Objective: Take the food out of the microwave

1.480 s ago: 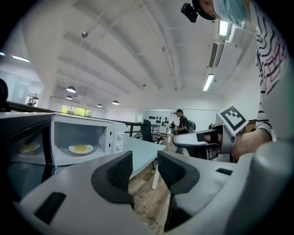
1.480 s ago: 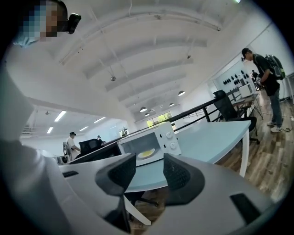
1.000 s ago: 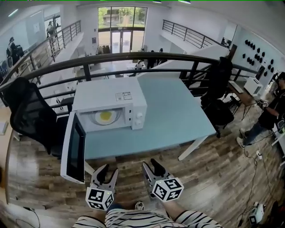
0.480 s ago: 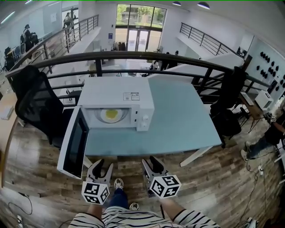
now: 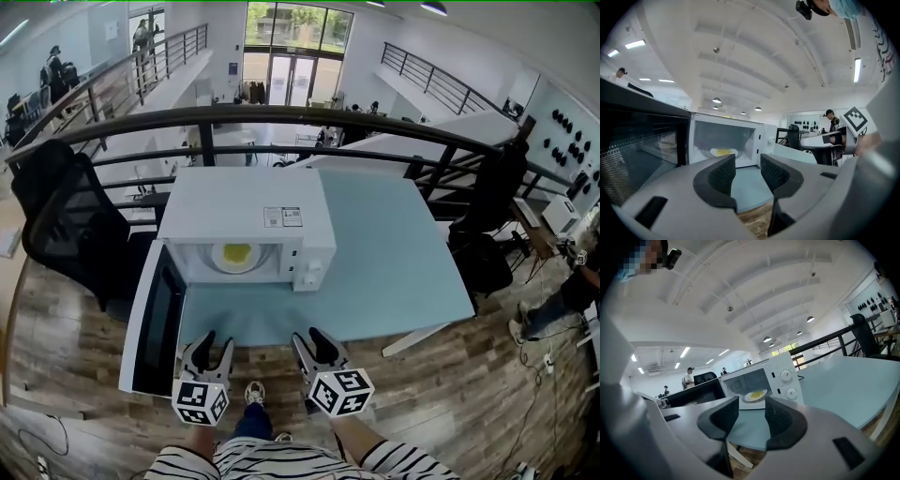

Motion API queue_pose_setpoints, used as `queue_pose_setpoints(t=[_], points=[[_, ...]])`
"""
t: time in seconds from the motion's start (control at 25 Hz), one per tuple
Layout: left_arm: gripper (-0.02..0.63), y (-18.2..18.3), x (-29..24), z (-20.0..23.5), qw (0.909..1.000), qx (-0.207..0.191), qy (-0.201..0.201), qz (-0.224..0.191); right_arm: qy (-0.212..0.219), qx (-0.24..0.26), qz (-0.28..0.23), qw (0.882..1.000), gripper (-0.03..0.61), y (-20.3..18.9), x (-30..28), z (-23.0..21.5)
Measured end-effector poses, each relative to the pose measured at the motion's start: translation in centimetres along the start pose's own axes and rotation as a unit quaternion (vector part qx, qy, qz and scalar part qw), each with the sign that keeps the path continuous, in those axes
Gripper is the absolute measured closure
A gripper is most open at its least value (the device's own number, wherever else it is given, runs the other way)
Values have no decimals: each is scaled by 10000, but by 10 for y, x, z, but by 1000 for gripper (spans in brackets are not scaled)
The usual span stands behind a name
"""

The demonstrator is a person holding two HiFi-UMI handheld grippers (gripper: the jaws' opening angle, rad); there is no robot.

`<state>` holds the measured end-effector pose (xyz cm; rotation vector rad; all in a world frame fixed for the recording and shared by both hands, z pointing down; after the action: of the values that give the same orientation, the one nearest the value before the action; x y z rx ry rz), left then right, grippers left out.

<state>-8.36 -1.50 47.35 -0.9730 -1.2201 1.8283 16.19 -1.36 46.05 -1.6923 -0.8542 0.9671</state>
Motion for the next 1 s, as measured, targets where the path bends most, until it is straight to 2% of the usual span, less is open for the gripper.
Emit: queue_pose_setpoints(t=[0.4,0.68,1.0], points=[[466,-2,-64,50,9995,255,192,12,13,-29,208,9998,396,-5,-80,-19],[466,-3,-99,82,9987,291,358,193,113,53,364,9993,399,-11,-133,-24],[466,-8,-136,103,9975,511,481,115,-14,0,378,9993,416,-21,-186,-32]])
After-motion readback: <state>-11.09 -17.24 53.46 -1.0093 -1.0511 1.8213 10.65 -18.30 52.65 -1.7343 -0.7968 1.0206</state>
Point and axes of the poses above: the fingertips, and each gripper's own axes: x backward along the fingers, z to its left, y out of its top, the point moved 8 cm from there along x, backward along the fingers, and after that the axes turned 9 degrees about x, right-handed, at the moved point
